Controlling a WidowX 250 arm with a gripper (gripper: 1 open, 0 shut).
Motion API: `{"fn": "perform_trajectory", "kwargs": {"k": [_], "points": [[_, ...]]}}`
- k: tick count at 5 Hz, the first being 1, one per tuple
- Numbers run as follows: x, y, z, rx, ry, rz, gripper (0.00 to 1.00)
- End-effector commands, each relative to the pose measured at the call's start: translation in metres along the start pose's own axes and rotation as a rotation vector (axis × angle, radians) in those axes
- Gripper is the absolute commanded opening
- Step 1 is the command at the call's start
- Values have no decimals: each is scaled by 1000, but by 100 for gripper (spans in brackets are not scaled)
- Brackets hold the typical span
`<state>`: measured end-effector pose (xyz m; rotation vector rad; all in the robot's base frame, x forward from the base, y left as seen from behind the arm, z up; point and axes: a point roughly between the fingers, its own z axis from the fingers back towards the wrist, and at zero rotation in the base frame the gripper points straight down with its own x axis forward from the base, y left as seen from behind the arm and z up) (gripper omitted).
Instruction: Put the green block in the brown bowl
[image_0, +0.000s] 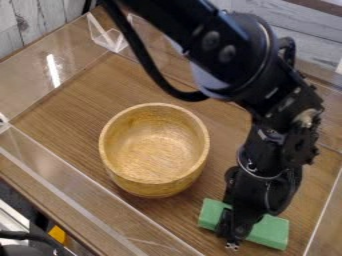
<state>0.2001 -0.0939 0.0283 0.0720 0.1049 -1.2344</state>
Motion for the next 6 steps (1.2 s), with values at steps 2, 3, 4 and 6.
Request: {"fn": "perform_trajectory", "kwargs": {"k": [2,3,4,6], "points": [[0,8,20,40,-31,10,0],[-1,9,26,41,-28,10,0],[-2,10,34,44,-22,13,0],[-7,15,66,74,17,26,0]]}}
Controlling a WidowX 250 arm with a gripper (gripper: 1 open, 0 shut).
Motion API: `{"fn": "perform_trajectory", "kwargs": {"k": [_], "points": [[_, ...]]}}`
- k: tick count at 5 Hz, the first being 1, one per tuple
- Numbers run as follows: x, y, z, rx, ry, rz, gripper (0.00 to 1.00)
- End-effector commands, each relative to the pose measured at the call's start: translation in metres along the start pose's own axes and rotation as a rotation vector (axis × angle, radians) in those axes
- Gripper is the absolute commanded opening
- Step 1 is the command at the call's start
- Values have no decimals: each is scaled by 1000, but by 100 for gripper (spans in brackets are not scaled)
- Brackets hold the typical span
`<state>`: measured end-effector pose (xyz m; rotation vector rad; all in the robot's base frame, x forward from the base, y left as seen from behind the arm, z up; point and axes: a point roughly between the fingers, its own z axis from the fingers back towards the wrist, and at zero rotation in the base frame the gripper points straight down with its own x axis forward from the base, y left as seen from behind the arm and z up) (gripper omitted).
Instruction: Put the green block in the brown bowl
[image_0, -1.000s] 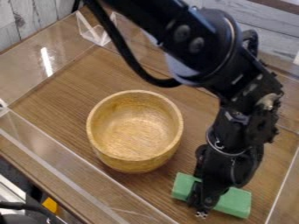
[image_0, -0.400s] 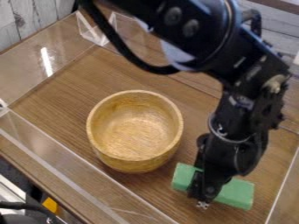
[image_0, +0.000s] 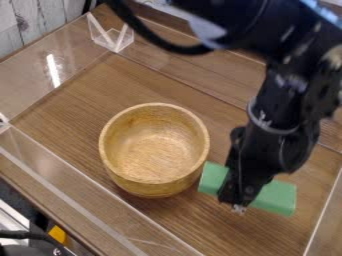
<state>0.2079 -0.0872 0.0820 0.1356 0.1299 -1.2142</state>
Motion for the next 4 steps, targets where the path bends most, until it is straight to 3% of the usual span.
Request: {"fn": "perform_trajectory", "kwargs": {"k": [1,3,4], "points": [[-7,16,23,57,-21,20,0],[-28,44,30,105,12,-6,0],[-11,55,25,123,11,-26,0]]}}
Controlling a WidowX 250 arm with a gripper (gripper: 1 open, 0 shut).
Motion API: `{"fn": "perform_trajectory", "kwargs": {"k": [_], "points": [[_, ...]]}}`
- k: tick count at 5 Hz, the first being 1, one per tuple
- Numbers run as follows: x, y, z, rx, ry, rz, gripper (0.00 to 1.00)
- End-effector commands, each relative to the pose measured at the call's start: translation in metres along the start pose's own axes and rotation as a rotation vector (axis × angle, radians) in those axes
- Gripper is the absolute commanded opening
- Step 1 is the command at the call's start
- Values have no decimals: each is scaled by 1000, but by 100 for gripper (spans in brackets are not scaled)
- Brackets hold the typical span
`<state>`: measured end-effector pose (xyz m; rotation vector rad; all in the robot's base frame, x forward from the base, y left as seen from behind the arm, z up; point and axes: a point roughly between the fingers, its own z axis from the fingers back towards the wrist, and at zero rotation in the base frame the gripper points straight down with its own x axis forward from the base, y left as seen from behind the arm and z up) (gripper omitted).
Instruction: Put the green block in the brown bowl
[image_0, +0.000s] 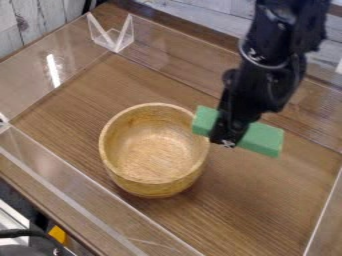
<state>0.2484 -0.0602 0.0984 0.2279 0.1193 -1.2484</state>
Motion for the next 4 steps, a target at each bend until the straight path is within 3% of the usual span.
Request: {"fn": "perform_trajectory", "kwargs": {"k": [1,2,4], "points": [[18,10,5,63,-36,-24,0],[29,10,-3,80,-43,-63,0],[34,5,-15,92,-52,-100,0]]}}
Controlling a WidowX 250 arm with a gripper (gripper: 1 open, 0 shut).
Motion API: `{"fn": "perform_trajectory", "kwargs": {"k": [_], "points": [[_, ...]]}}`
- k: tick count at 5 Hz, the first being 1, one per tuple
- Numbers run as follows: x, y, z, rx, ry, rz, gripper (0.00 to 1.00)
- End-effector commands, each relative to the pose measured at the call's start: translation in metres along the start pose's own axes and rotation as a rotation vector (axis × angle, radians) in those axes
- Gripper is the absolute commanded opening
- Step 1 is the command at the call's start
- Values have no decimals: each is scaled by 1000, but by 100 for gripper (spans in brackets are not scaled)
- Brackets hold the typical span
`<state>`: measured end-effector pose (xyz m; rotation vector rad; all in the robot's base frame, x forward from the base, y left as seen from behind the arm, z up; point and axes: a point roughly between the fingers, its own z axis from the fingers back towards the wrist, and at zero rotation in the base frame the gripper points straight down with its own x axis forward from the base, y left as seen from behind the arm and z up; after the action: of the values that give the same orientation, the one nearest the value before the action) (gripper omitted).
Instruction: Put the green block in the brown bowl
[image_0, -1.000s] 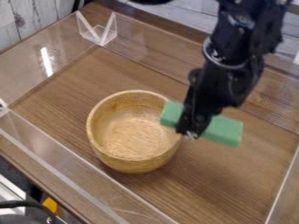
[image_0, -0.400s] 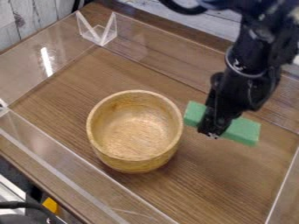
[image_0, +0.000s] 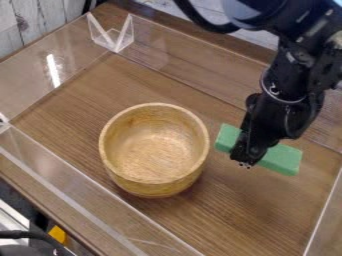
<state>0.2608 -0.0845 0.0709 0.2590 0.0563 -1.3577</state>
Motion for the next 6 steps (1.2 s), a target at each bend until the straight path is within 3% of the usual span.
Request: {"fn": "perform_trajectory", "kwargs": {"k": [1,3,5,6], "points": [[-14,-5,13,25,-16,17,0],[-60,-19,21,23,-16,96,0],[-118,-28,9,18,-4,155,0],[-110,-40,5,18,-11,111,0]]}}
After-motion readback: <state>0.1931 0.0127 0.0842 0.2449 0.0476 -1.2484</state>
